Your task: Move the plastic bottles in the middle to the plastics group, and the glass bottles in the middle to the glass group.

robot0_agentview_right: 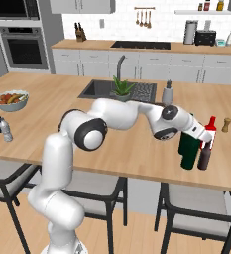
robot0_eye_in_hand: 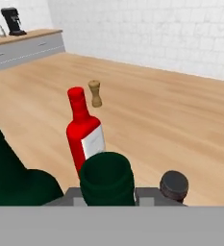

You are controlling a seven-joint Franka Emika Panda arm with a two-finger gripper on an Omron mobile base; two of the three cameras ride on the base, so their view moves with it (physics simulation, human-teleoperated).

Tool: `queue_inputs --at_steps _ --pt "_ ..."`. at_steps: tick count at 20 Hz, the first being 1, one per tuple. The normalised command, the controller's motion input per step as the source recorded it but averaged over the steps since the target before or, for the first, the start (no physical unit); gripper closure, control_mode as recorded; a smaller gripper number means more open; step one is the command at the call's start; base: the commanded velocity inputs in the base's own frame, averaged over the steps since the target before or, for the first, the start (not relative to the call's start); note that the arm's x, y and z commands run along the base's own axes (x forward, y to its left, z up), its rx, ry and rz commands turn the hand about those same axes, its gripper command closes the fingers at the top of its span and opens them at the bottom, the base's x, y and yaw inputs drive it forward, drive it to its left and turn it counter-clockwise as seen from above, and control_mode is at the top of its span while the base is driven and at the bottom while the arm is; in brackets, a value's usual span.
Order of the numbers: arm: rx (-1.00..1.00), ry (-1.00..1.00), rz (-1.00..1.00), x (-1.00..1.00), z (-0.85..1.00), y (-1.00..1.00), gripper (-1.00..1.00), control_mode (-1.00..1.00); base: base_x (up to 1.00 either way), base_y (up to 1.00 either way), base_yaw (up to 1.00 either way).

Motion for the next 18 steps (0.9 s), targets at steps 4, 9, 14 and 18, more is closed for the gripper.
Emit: queue_inputs --at_steps 4,9,14,18 --pt "0.00 -0.12 -0.01 0.00 0.00 0.00 1.00 -1.00 0.00 0.00 0.00" --pt "0.00 -0.03 0.00 0.00 -0.08 -0.11 1.00 -1.00 0.00 0.00 0.00" --pt "0.00 0.00 0.00 -0.01 -0.14 -0.11 1.00 -1.00 0.00 0.00 0.00" --pt "0.00 -0.01 0.00 0.00 0.00 0.00 1.00 -1.00 0.00 0.00 0.00"
